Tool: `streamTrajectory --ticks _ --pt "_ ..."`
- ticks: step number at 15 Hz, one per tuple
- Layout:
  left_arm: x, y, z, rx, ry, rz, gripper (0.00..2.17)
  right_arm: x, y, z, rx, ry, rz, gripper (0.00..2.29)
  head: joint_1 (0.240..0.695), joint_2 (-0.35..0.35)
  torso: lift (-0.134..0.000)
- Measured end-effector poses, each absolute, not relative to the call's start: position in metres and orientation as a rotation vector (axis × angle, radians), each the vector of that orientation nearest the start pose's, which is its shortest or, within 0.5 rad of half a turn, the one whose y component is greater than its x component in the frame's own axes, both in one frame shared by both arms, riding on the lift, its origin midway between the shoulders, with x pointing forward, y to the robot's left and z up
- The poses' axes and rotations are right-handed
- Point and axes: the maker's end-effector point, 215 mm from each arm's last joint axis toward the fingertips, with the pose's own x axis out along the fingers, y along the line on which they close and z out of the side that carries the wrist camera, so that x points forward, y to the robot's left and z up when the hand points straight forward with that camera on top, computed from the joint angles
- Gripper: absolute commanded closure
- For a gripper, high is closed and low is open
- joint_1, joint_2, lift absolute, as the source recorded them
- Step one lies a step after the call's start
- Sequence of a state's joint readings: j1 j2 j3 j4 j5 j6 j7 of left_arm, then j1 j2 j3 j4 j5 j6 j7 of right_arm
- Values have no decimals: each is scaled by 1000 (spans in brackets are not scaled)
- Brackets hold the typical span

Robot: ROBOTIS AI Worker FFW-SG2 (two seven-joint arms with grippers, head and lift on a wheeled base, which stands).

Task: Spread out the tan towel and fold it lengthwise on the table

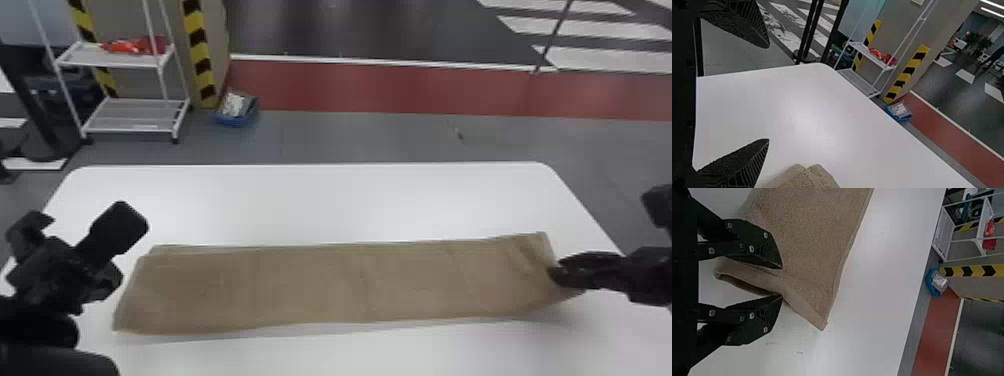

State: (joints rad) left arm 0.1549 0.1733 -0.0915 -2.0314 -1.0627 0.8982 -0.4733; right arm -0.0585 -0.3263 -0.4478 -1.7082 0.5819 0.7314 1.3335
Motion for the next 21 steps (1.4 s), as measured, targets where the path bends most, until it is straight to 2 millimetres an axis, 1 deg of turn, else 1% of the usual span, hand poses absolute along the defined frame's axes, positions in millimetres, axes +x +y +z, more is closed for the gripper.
streamTrajectory --ticks 2,4,6,7,9,14,21 --pt "486 374 -382 891 684 102 56 463 -465 -392 -183 797 424 33 695 -101 -124" --pt "491 364 -385 831 686 55 80 468 -479 -382 -170 775 390 43 695 -121 -124" --pt "498 349 -389 737 688 -13 83 474 -490 -380 -141 761 342 43 695 -158 -124" --pt "501 345 -391 687 688 -40 83 476 -493 -381 -129 760 325 43 695 -165 -124" --pt "503 344 -390 647 685 -47 83 478 -494 -383 -117 763 320 43 695 -169 -124" --pt "501 352 -393 602 688 -42 87 477 -496 -394 -87 773 298 46 695 -161 -124" --pt "507 342 -396 553 676 -68 80 483 -486 -398 0 774 289 46 695 -161 -124"
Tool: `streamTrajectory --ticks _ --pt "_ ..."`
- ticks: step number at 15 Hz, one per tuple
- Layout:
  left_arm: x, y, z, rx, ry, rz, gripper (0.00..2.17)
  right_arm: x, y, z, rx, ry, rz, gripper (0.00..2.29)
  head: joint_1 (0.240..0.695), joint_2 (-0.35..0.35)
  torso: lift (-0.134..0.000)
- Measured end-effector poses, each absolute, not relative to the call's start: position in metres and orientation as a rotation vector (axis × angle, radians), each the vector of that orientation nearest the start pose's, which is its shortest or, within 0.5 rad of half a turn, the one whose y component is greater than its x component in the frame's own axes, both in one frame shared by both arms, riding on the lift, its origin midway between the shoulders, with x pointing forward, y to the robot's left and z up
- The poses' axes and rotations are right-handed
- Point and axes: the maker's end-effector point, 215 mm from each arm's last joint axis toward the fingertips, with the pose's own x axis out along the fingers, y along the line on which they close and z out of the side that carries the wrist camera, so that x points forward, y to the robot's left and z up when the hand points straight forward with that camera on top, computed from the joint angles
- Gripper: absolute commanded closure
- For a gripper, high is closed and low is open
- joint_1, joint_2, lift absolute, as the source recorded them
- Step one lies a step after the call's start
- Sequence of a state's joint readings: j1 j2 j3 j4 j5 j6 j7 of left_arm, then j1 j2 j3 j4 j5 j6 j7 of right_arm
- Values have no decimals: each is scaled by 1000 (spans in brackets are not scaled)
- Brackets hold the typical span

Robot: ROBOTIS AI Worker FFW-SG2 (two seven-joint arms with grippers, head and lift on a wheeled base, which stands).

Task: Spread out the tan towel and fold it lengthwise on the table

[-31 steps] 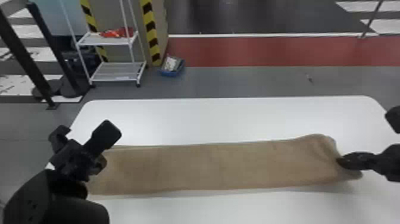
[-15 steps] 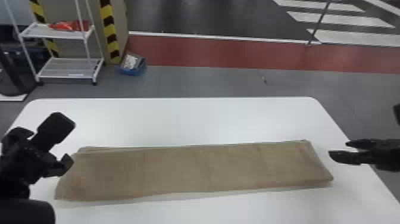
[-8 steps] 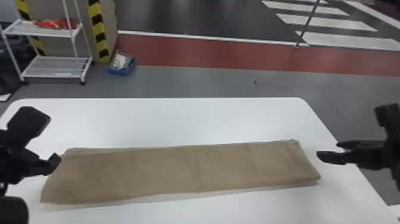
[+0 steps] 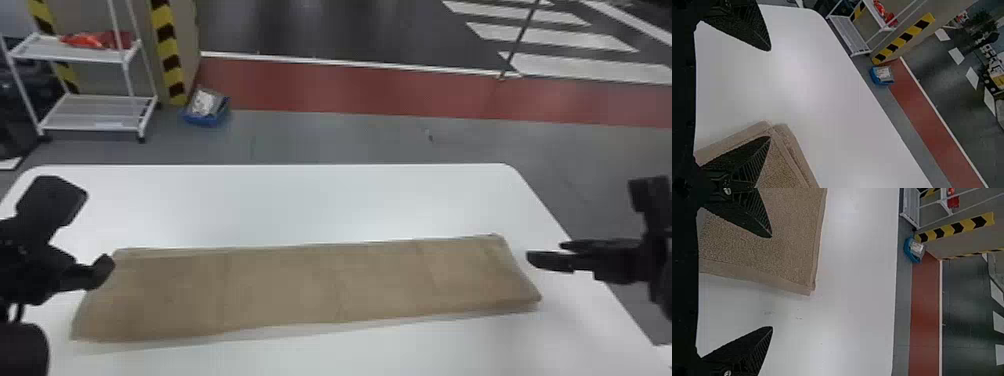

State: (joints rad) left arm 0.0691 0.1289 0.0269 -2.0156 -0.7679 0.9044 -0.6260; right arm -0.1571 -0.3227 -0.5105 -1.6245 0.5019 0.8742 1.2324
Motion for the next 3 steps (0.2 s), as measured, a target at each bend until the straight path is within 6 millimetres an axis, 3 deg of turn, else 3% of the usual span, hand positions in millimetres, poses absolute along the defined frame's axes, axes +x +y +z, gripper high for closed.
streamTrajectory --ticks 3 --pt "511 342 -395 552 675 -69 80 484 -484 -400 3 779 291 53 695 -158 -124"
